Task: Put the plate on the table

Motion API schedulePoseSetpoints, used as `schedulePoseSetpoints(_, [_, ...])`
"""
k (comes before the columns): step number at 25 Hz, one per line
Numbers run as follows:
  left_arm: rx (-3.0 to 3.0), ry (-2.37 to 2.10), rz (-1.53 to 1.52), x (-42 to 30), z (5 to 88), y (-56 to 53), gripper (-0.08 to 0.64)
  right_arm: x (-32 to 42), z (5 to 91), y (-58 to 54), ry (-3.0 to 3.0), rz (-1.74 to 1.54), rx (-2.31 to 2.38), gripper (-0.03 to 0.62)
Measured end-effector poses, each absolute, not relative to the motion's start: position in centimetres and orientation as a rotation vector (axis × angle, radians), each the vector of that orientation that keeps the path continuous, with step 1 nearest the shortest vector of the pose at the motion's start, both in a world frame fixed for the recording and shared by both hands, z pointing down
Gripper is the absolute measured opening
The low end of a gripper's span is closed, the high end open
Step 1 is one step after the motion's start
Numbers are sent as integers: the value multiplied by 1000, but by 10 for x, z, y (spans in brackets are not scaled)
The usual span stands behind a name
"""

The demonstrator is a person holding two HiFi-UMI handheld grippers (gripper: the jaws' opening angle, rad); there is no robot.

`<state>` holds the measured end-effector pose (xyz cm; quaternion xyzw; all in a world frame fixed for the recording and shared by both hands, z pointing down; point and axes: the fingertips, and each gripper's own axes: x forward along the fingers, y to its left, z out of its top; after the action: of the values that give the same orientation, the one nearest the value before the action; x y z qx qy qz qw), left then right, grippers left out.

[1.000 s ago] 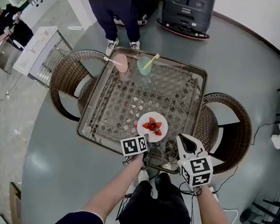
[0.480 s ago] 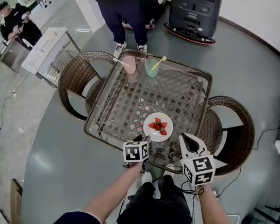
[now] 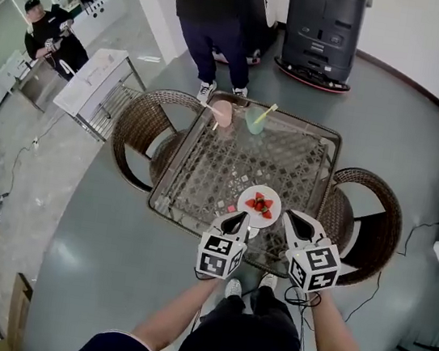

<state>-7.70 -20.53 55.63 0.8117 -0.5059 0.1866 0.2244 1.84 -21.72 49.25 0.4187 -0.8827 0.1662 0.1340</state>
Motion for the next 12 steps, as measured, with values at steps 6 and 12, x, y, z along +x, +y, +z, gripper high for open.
schedulePoseSetpoints(6, [2401, -1326, 351, -61, 495, -189, 6, 1, 461, -209, -2647, 372, 1149, 3])
schedulePoseSetpoints(12, [2498, -1318, 299, -54, 456, -178, 6, -9, 432, -201, -2732, 296, 1128, 3])
